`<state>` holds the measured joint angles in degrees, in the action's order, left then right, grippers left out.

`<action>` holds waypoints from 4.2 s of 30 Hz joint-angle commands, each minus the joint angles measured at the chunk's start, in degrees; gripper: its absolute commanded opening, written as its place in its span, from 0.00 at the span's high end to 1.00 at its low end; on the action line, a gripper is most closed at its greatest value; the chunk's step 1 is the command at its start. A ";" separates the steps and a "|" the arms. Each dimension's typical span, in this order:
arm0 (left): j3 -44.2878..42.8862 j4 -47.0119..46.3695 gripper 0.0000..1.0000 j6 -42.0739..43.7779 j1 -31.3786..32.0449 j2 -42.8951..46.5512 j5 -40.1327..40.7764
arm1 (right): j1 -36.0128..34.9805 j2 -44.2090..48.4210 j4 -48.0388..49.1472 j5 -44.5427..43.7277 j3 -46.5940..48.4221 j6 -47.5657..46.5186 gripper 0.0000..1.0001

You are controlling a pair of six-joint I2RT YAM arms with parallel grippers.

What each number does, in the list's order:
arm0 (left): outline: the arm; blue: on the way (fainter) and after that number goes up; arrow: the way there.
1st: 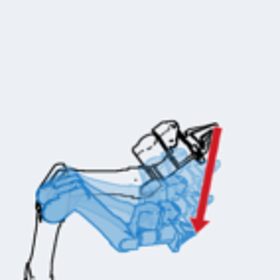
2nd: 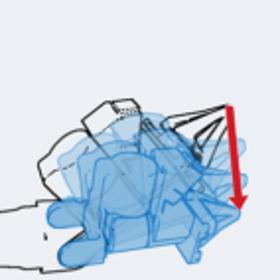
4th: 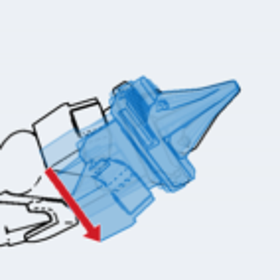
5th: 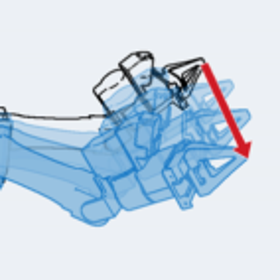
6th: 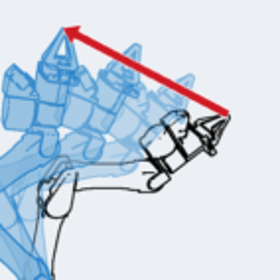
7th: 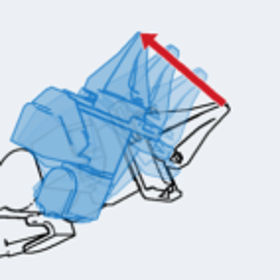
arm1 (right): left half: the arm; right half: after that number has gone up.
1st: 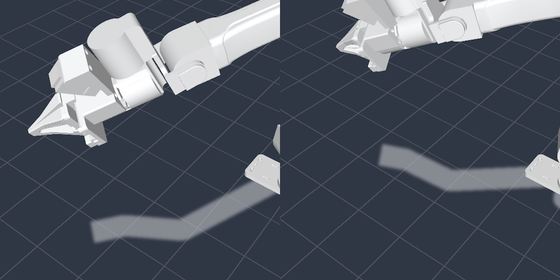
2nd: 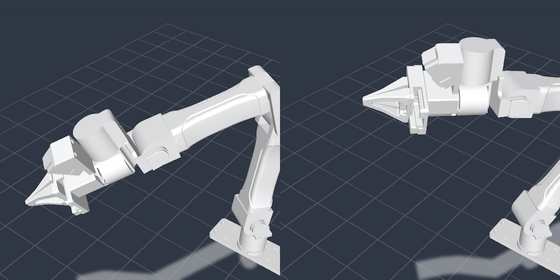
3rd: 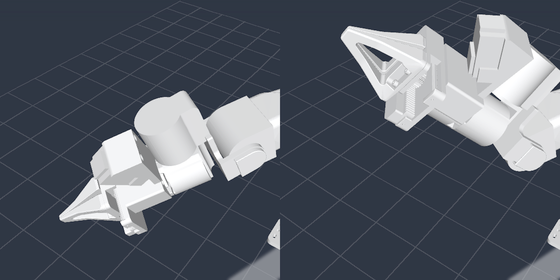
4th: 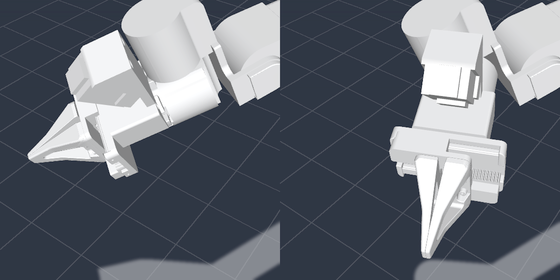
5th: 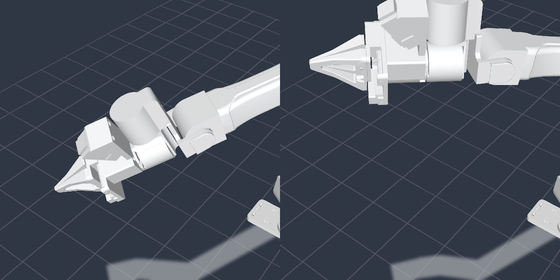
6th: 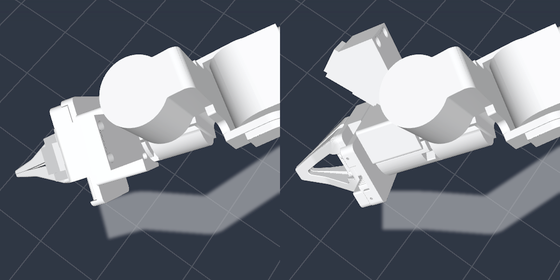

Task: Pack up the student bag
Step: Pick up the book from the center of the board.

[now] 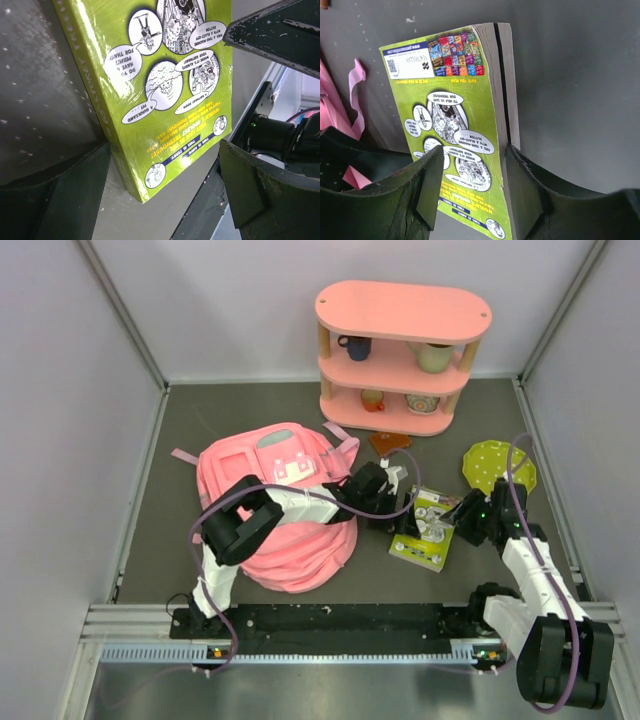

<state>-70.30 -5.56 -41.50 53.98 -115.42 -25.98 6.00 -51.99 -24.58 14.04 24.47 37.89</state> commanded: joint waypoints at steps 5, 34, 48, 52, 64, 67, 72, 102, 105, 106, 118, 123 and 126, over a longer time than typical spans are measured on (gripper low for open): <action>-1.24 -4.54 0.08 -1.83 0.96 -0.16 -1.18 | -0.64 1.27 3.84 6.69 0.84 -1.59 0.50; -0.71 -4.46 0.09 -2.10 0.96 1.51 -0.30 | -0.64 -1.89 4.98 15.40 -0.83 -8.36 0.57; -0.89 -4.37 0.09 -1.92 0.87 2.74 -0.22 | -0.73 -2.59 7.26 18.56 -1.27 -7.66 0.65; -0.71 -4.46 0.09 -2.01 0.87 3.35 -0.13 | -0.64 -3.47 7.35 18.65 -1.35 -7.92 0.66; 2.01 -5.17 0.06 -1.05 0.78 9.94 2.15 | -0.73 2.05 3.58 14.26 1.10 -5.37 1.00; 2.27 -2.45 0.05 1.15 0.78 14.50 5.48 | -0.55 6.71 1.82 14.08 2.60 -3.97 1.00; 4.64 2.83 0.02 4.40 0.08 24.35 12.61 | -0.55 11.29 1.55 20.93 5.41 -0.45 1.00; 28.64 -4.55 0.01 -2.89 -9.77 45.88 10.94 | -14.87 10.24 53.49 34.83 -8.21 32.95 1.00; 28.12 -0.52 0.01 -0.96 -9.85 49.92 15.42 | -16.54 8.75 57.53 34.39 -8.65 34.00 1.00; 28.12 0.37 0.01 -0.17 -9.94 50.72 16.91 | -17.68 8.22 57.10 33.95 -8.65 33.48 1.00; 36.55 4.07 0.01 -1.57 -12.40 58.90 19.91 | -26.91 -19.63 78.18 27.80 -13.65 34.01 1.00; 37.78 4.25 0.01 -1.48 -13.02 57.06 16.93 | -27.18 -27.46 79.61 24.90 -14.54 32.25 1.00; 38.40 2.23 0.01 -1.75 -12.93 54.16 13.25 | -27.18 -29.49 73.66 22.27 -14.62 29.62 1.00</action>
<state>-32.51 0.12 -43.16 41.21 -58.70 -8.43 -20.18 -79.85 47.81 40.32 9.78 70.72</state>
